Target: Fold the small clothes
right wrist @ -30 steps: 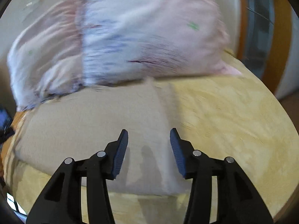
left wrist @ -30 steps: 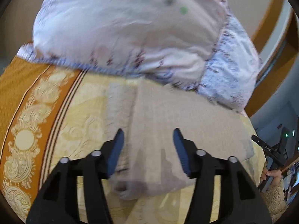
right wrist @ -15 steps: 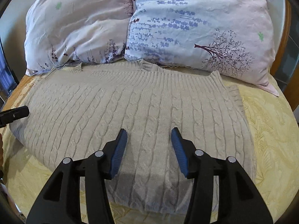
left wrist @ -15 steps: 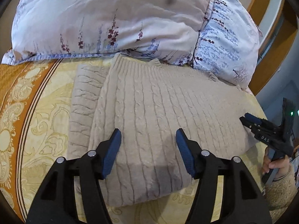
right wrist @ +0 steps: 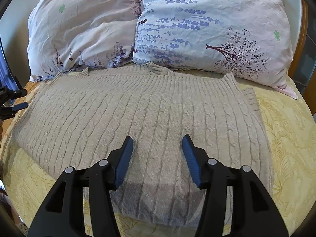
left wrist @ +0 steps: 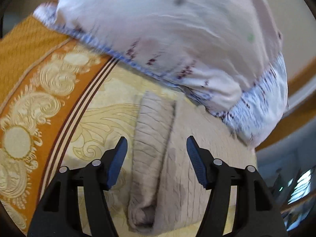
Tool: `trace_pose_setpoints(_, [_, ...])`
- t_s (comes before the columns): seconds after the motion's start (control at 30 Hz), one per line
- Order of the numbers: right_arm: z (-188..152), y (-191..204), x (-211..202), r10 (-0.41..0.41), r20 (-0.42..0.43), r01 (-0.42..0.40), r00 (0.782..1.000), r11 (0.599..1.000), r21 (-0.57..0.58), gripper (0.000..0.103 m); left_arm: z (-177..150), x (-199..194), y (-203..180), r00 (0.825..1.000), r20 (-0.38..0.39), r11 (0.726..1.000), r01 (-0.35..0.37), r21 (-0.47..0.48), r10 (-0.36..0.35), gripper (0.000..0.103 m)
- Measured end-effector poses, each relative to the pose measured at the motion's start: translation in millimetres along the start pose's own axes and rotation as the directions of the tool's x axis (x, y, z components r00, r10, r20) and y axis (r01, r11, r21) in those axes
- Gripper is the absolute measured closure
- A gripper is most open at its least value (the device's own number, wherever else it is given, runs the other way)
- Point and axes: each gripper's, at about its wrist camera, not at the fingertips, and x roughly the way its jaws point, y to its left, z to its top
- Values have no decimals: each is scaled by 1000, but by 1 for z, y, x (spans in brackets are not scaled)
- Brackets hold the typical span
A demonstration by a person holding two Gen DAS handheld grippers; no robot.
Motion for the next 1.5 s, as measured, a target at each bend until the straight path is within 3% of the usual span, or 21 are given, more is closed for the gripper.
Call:
trace_pose_setpoints(0.1, [0, 0, 0, -1, 1, 1, 1000, 1000, 3, 47, 2, 16, 6, 998, -46, 998, 30, -56, -33, 41])
trace_pose_setpoints(0.23, [0, 1, 0, 4, 2, -4, 1000, 1000, 2, 46, -1, 25, 1, 997, -54, 997, 56, -53, -59, 41])
trace_pose_setpoints(0.6, [0, 3, 1, 14, 15, -14, 1000, 1000, 4, 42, -5, 35, -14, 999, -37, 999, 28, -30, -29, 43])
trace_pose_setpoints(0.83, [0, 4, 1, 15, 19, -16, 1000, 1000, 11, 42, -13, 44, -29, 998, -57, 1000, -7, -10, 6, 61])
trace_pose_setpoints(0.9, [0, 4, 1, 19, 17, -20, 1000, 1000, 12, 42, -13, 46, -30, 998, -61, 1000, -3, -23, 2, 73])
trace_pose_setpoints(1.23, [4, -9, -13, 96, 49, -100, 994, 991, 86, 38, -11, 29, -63, 991, -8, 990, 132, -38, -133, 81])
trace_pose_setpoints(1.5, [8, -25, -34, 139, 120, -152, 983, 982, 111, 38, -18, 37, -124, 946, -6, 945, 322, -65, -323, 82])
